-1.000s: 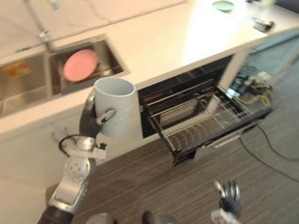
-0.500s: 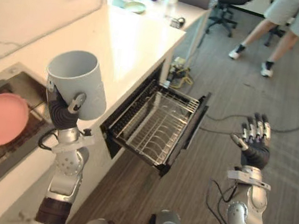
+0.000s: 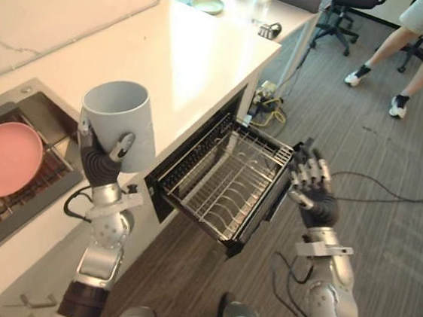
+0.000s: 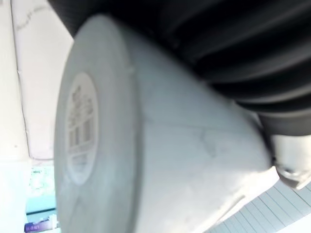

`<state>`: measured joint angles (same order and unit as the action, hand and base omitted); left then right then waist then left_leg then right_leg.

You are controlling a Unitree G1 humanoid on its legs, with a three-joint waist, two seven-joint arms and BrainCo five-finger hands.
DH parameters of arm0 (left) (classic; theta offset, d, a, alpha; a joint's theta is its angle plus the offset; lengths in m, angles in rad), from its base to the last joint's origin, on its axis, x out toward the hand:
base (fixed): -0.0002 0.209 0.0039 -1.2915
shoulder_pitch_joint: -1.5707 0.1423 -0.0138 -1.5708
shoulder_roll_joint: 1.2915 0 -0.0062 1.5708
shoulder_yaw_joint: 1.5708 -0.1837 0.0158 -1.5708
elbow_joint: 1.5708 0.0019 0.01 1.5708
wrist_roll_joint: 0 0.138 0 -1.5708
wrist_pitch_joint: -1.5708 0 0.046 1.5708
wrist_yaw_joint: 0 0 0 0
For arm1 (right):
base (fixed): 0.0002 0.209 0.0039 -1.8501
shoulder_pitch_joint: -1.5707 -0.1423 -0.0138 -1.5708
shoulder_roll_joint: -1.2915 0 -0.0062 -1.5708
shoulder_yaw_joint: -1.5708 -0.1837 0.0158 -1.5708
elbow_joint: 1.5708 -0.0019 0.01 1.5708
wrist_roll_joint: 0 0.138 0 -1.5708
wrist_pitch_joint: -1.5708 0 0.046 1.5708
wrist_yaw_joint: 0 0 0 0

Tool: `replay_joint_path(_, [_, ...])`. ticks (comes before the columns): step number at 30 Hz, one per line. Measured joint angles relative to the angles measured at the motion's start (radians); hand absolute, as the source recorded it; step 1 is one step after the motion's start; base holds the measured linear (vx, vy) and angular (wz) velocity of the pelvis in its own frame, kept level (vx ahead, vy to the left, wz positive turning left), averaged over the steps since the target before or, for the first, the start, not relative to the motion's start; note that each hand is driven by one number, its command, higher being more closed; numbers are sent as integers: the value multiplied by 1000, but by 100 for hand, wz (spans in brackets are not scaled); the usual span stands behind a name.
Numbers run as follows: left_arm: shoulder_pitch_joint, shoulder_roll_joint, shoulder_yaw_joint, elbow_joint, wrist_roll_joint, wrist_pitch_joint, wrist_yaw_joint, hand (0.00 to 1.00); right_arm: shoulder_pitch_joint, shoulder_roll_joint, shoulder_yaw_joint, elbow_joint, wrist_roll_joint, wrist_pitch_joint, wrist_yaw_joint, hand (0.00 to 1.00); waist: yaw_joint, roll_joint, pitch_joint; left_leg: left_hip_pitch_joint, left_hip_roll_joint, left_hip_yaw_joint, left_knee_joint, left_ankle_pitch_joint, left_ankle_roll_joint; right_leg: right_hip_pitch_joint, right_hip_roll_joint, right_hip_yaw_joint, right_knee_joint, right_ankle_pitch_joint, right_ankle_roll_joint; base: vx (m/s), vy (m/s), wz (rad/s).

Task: Walk over to the sink, pick up the cup, carry it to the dishwasher, place the cup inside the dishwasher, then close the dishwasher door

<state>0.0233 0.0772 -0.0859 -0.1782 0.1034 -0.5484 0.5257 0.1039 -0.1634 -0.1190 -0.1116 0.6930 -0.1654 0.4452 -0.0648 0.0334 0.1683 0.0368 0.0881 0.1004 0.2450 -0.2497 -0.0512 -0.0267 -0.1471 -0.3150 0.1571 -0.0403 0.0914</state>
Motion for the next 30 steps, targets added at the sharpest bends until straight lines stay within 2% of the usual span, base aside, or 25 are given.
replay_joint_path(2, [15,-4,4,-5,27,-3,2,100,7,6,19,1,16,18,28,0,7,0,0,-10,1,-13,-1,7,-2,25,7,-21,-46,22,-1,-11,-13,32])
replay_joint_path(5, [19,0,1,-1,140,-3,51,100,-10,6,43,1,62,26,48,0,16,-1,-2,-12,-2,-21,-4,22,-11,52,12,-37,-100,48,-1,2,-4,15])
replay_joint_path(8, [15,2,-8,56,303,15,158,100,-37,-7,56,4,132,34,51,0,16,1,-19,-11,-5,-26,-14,32,-18,65,11,-52,-120,57,-2,4,4,9])
replay_joint_path(10, [2,4,-16,130,417,46,258,100,-48,-12,95,7,183,38,51,0,17,-1,-39,6,-8,-31,-48,52,-21,71,9,-55,-122,58,-3,4,0,8])
replay_joint_path(14, [-17,22,-41,162,565,74,396,100,-77,-13,157,11,224,43,51,0,16,-2,-47,21,-13,-45,-82,78,-24,81,8,-56,-124,60,-6,-27,3,13])
replay_joint_path(15, [-35,26,-42,174,620,81,448,100,-86,-14,167,11,236,49,51,0,21,-2,-50,24,-13,-48,-91,86,-22,81,8,-56,-125,61,-7,-54,-1,9])
replay_joint_path(18, [-87,37,-46,241,705,101,542,100,-121,-14,198,13,282,75,52,0,28,-2,-51,29,-14,-51,-94,100,-25,91,9,-57,-129,66,-12,-91,-4,7])
replay_joint_path(22, [-130,56,-73,325,772,128,606,100,-154,-17,231,21,303,112,51,0,17,-4,-60,29,-14,-48,-128,119,-7,95,12,-66,-147,85,-19,-117,2,10])
replay_joint_path(25, [-148,67,-80,358,805,144,645,100,-158,-17,261,29,302,146,47,0,14,-6,-63,25,-14,-44,-142,131,-9,93,15,-63,-167,95,-28,-102,1,0])
replay_joint_path(30, [-180,98,-123,412,824,154,675,100,-180,-28,311,29,302,164,22,0,12,-11,-73,17,-10,-31,-193,173,-12,61,23,-51,-183,124,-32,-36,-11,-7])
